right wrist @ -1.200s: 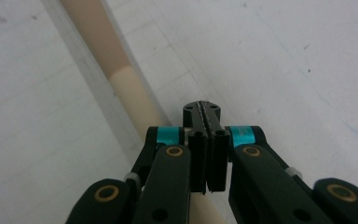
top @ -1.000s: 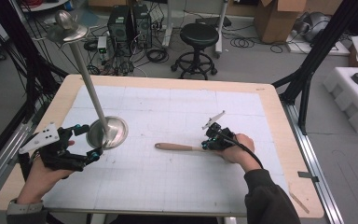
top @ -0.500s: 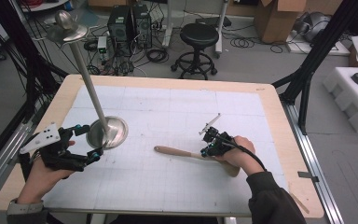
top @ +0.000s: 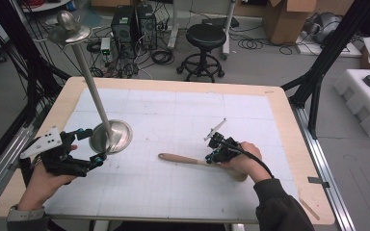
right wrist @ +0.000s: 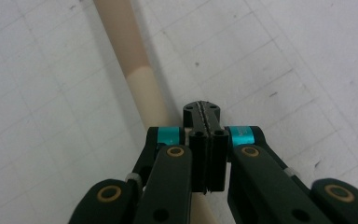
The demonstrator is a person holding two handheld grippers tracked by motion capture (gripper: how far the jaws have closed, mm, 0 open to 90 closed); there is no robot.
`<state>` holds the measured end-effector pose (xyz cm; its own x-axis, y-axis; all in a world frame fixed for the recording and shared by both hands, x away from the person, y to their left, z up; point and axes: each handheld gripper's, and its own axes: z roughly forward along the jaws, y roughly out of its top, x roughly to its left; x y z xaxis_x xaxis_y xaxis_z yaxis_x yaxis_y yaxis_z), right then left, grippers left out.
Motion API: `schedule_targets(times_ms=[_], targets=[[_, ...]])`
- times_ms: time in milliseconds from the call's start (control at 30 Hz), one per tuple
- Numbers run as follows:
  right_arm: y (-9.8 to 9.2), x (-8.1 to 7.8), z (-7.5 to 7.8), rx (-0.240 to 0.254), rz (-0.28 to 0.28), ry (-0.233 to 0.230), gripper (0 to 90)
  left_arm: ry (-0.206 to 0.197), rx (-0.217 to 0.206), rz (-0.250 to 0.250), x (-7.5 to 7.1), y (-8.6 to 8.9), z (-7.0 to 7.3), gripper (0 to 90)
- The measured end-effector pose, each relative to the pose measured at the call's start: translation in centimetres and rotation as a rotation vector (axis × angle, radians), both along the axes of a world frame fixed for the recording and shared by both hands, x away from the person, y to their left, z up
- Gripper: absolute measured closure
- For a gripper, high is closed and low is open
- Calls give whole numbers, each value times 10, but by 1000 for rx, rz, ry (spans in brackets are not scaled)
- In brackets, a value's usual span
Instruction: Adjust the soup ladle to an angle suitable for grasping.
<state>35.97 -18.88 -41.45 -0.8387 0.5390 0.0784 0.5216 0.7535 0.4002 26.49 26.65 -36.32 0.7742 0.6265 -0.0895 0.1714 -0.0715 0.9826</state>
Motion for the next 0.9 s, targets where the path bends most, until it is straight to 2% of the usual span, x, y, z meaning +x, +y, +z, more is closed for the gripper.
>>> schedule_targets(times_ms=[133, 167, 233, 333, 667, 833, 900], targets=[[3, 0, 11, 77, 6, -49, 900, 0, 1, 1, 0, 0, 0, 34], [5, -1, 15, 112, 14, -67, 900, -1, 2, 0, 0, 0, 0, 34], [11, -4, 20, 163, 41, -93, 900, 0, 1, 1, 0, -1, 0, 34], [27, -8, 24, 213, 95, -102, 900, -1, 4, 0, 0, 0, 0, 34], [92, -9, 6, 218, 238, -82, 900, -4, -6, 0, -1, 1, 1, 34], [113, -6, -3, 190, 285, -70, 900, -4, -12, 0, -1, 3, 1, 34], [117, -4, -7, 171, 284, -81, 900, -5, -14, 2, -1, 4, 1, 34]])
